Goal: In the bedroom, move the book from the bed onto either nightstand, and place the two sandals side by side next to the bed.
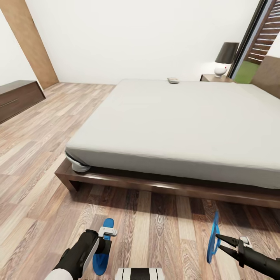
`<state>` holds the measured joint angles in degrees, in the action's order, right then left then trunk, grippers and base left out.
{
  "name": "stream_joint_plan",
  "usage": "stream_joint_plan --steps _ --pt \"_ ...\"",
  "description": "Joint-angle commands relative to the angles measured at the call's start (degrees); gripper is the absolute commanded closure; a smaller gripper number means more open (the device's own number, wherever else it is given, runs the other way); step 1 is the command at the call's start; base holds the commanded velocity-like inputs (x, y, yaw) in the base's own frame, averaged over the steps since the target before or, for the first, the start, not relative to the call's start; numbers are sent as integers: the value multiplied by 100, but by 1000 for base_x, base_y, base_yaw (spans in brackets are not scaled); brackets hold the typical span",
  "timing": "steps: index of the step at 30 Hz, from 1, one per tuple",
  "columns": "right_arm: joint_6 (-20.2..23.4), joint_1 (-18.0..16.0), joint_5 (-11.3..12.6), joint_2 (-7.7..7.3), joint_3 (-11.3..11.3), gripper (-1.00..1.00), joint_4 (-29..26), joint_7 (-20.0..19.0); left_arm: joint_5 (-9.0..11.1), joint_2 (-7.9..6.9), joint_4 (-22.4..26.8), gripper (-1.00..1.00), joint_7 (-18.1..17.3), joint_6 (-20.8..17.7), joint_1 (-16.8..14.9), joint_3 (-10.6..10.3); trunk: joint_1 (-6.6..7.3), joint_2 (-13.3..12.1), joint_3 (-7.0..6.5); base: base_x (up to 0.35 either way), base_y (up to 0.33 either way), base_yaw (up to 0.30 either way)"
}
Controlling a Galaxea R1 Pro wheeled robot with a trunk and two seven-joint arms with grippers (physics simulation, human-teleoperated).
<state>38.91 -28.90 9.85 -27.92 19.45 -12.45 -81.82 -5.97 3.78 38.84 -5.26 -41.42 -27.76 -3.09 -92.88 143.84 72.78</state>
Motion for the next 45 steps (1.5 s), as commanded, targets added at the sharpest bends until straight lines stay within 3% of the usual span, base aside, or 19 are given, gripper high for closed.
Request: stream_joint_plan --steps 1,6,25,29,31,34,35,36,38,41,45 --pt "67 -1 33 -11 -27 100 0 -149 -63 -3 9 100 -48 -24 -1 2 -1 3 27 0 0 0" --pt "81 1 35 -45 -52 100 1 -374 -62 -9 9 100 -46 -24 -1 2 -14 10 138 0 0 0" --pt "82 0 30 -47 -63 100 5 -387 -65 -9 9 100 -35 -20 -1 2 -63 35 559 0 0 0" --pt "82 -1 31 -47 -64 100 2 -387 -65 -36 9 100 220 -18 -1 16 -73 41 648 0 0 0" --pt "82 2 30 -47 -64 100 1 -387 -45 -113 23 100 292 -22 -10 148 -79 43 692 0 0 0" --pt "82 2 34 -47 -64 100 -1 -387 15 -173 173 100 347 -45 -105 716 -86 47 758 0 0 0" --pt "82 1 34 -47 -64 100 -1 -387 13 -180 283 100 355 -111 -174 743 -89 49 780 0 0 0" --pt "82 1 33 -47 -64 100 -2 -387 4 -245 638 100 353 -745 -469 777 -91 50 803 0 0 0" --pt "82 1 34 -47 -64 100 -3 -387 -2 -322 790 100 351 -1241 -775 787 -97 53 847 0 0 0" --pt "82 0 35 -47 -64 100 -3 -387 0 -354 826 100 350 -1443 -1109 792 -104 57 913 0 0 0" --pt "82 1 35 -47 -64 100 -3 -387 5 -350 813 100 350 -1478 -1177 776 -115 62 1002 0 0 0"
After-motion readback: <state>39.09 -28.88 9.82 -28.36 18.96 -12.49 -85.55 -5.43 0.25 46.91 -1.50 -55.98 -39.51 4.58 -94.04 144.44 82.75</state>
